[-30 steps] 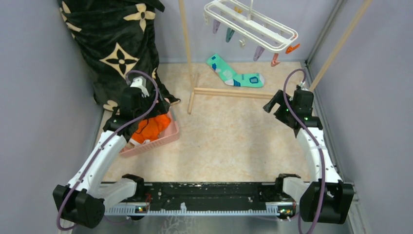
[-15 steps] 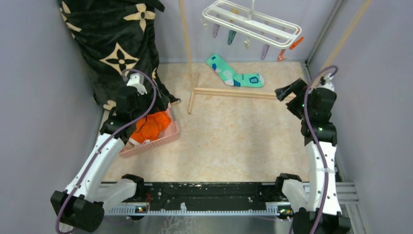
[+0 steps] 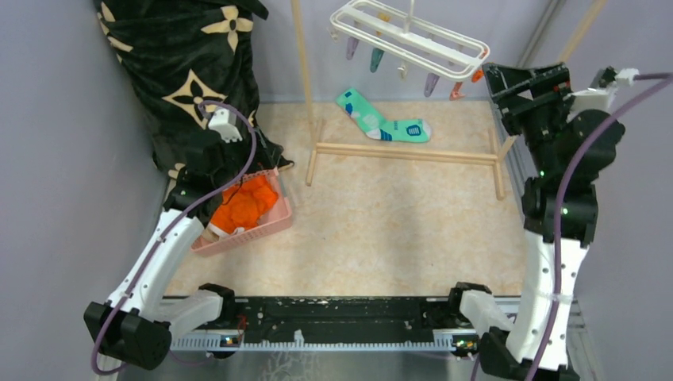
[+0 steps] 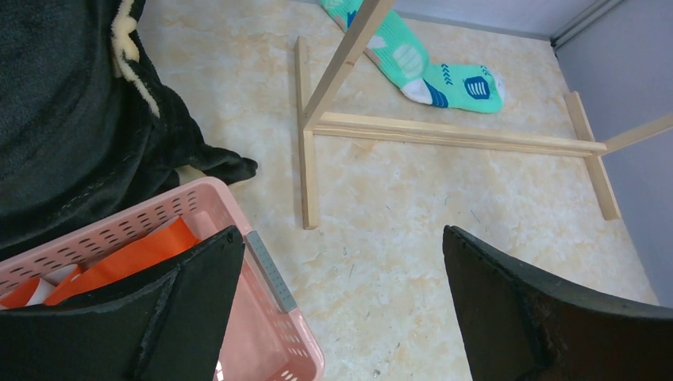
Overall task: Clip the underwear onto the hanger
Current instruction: Pick up the hanger from the clothesline.
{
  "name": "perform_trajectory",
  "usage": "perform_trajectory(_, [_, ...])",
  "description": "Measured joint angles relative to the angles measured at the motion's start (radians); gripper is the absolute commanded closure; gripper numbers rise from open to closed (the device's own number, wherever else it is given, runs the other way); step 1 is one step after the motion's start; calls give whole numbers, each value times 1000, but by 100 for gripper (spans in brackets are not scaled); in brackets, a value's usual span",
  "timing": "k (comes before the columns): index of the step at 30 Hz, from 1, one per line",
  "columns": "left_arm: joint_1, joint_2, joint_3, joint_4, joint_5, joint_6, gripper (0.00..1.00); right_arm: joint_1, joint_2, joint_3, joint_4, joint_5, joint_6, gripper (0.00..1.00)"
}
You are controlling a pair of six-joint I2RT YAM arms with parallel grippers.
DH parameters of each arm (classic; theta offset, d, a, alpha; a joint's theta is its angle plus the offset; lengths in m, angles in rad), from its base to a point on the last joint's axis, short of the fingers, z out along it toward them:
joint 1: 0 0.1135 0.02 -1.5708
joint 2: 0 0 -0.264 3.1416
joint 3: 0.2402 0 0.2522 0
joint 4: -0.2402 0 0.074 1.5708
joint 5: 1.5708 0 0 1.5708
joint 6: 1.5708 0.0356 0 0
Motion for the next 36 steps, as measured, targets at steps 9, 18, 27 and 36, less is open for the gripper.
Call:
perform_trajectory(9, [0,-4,8,4,15,29,0,0,173,-83,42,-112,192,16])
perform_trajectory(18, [0,-12,8,7,18,34,0,0,189,-92,171,-146,299,30])
perform_trajectory(27, [0,-17,7,10,25,34,0,0,228,-109,236,-171,345,40])
perform_trajectory(36, [0,-17,7,15,26,34,0,0,272,-122,288,-211,365,56])
